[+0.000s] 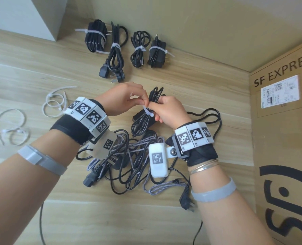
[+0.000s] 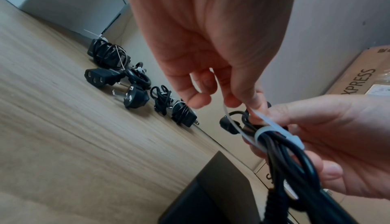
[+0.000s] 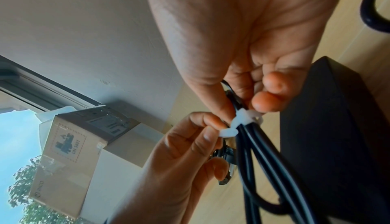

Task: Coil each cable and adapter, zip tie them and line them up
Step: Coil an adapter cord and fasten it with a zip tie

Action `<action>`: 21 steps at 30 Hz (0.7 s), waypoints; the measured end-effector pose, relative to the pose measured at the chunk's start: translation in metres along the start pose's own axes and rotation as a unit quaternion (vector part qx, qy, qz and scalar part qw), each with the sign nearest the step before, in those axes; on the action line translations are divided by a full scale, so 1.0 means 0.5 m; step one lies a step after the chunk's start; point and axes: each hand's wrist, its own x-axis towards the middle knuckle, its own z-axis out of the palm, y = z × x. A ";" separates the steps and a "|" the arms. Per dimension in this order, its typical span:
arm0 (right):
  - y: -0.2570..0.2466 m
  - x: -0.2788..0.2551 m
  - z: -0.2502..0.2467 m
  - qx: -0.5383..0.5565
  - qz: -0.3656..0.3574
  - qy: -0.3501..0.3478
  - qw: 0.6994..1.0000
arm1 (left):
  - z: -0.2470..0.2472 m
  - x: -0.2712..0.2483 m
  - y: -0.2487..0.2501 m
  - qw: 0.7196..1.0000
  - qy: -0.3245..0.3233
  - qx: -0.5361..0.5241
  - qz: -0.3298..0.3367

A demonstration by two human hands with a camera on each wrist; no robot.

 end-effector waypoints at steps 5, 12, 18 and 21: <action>-0.003 0.001 0.003 -0.001 -0.006 -0.001 1.000 | -0.001 0.000 0.001 0.998 0.046 -0.040 0.007; 0.002 0.002 0.000 0.005 0.003 -0.006 1.000 | -0.014 -0.004 0.002 0.999 0.025 -0.033 0.001; 0.001 0.001 -0.003 0.003 0.000 -0.008 1.000 | -0.006 0.002 0.005 1.000 0.021 -0.021 -0.009; 0.002 0.002 -0.003 0.006 0.002 -0.004 1.000 | -0.005 0.005 0.007 1.000 0.024 -0.012 0.006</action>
